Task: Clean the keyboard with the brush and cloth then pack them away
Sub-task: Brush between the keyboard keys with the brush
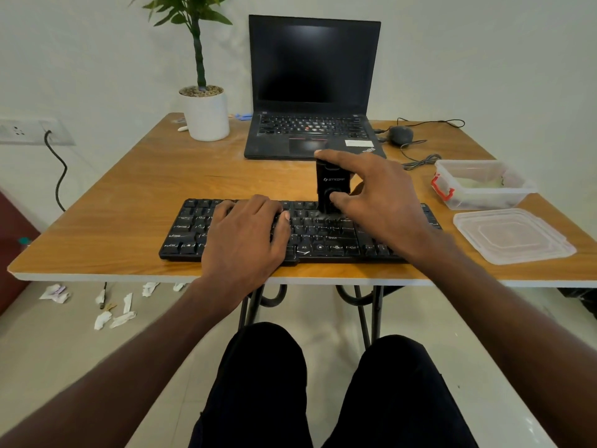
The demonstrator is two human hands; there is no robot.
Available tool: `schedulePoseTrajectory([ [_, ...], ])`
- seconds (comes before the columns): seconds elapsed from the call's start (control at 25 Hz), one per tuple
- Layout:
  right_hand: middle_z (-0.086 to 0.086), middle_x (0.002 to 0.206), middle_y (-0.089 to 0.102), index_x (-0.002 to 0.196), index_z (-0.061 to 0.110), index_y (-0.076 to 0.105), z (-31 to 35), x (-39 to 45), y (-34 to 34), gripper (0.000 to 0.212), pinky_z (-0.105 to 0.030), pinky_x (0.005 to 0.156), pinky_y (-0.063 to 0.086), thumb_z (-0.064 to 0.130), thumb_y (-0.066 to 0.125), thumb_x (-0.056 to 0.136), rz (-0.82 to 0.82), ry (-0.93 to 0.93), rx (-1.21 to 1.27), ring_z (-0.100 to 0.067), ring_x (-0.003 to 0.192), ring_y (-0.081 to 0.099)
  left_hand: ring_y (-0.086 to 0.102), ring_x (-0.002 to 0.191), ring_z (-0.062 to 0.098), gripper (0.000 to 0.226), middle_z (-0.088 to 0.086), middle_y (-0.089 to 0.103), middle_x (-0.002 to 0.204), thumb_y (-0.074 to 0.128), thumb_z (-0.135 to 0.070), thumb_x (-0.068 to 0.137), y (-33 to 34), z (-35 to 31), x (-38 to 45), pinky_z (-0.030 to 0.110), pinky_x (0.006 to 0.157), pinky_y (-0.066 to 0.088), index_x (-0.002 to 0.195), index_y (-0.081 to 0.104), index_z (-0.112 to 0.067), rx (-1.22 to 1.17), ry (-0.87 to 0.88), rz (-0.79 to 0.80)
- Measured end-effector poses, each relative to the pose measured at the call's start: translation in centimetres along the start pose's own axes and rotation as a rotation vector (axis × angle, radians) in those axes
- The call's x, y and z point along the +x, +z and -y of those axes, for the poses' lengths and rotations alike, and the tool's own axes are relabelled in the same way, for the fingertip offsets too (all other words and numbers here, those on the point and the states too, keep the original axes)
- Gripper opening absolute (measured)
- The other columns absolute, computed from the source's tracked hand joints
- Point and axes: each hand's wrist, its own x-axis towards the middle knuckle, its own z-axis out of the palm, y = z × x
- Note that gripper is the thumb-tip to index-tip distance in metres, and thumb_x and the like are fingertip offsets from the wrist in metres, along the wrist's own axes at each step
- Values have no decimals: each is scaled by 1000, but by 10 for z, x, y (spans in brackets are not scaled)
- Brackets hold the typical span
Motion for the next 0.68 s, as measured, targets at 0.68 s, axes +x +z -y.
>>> schedulePoseTrajectory([
  [0.68, 4, 137, 65, 145, 39, 53, -10, 2, -14, 67, -29, 90, 53, 25, 82, 86, -43, 107, 72, -12, 110, 63, 61, 105, 15, 38, -5, 68, 115, 34, -41, 110, 0, 0, 0, 43, 107, 37, 116, 67, -22, 21, 6, 7],
])
